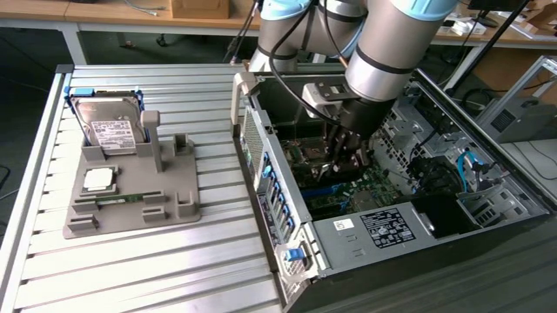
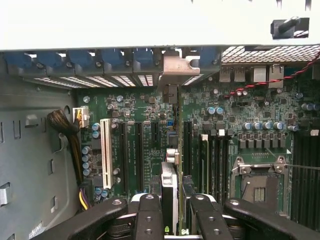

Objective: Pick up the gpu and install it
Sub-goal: 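Insert the gpu into the slot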

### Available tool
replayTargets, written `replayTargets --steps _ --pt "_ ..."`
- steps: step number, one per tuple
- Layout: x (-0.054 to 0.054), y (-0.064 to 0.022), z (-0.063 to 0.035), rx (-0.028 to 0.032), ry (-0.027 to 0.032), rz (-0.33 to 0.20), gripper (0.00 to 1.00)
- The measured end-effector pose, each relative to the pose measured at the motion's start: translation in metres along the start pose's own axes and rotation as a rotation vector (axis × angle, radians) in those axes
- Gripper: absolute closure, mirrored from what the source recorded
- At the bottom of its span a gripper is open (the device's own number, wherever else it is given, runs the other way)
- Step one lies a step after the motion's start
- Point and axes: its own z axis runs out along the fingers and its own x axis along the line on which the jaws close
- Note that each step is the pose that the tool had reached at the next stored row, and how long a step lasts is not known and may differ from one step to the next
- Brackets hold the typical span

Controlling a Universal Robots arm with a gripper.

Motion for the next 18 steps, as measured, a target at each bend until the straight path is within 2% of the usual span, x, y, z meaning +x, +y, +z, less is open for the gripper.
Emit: replayTargets --steps 18 --pt "0.0005 0.0021 0.0059 0.0 0.0 0.0 0.73"
